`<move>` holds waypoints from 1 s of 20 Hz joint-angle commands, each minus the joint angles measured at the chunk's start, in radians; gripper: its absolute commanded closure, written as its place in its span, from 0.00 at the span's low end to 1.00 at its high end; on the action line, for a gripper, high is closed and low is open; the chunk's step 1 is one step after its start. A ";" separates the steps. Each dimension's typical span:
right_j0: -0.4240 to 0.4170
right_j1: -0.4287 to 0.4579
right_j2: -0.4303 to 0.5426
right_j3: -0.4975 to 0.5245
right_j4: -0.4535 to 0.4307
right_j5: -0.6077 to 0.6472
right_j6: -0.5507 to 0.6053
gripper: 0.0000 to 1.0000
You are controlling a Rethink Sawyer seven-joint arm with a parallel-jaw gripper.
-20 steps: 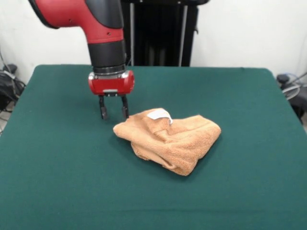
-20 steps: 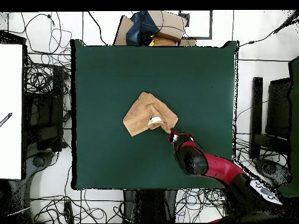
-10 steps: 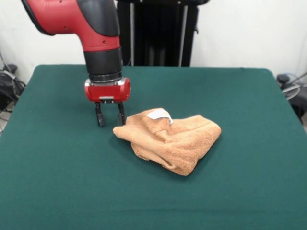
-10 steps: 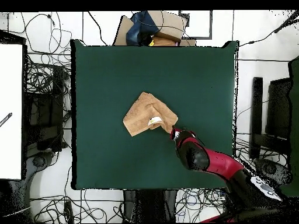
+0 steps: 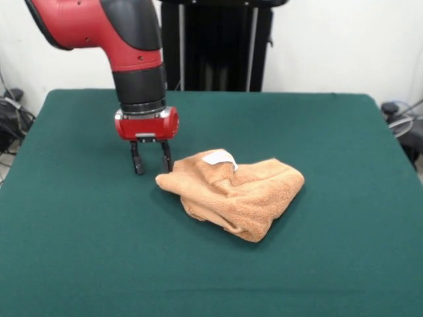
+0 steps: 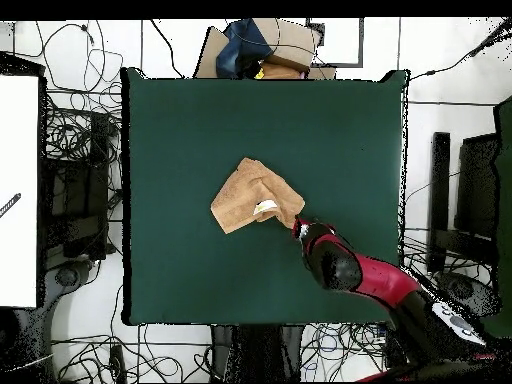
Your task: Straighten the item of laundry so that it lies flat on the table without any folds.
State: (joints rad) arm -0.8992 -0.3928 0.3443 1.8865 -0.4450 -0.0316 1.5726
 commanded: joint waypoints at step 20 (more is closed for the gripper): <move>-0.070 0.049 0.193 0.009 -0.043 0.130 0.031 0.00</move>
State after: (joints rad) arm -0.9852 -0.3646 0.4481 1.8961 -0.4453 0.0154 1.5726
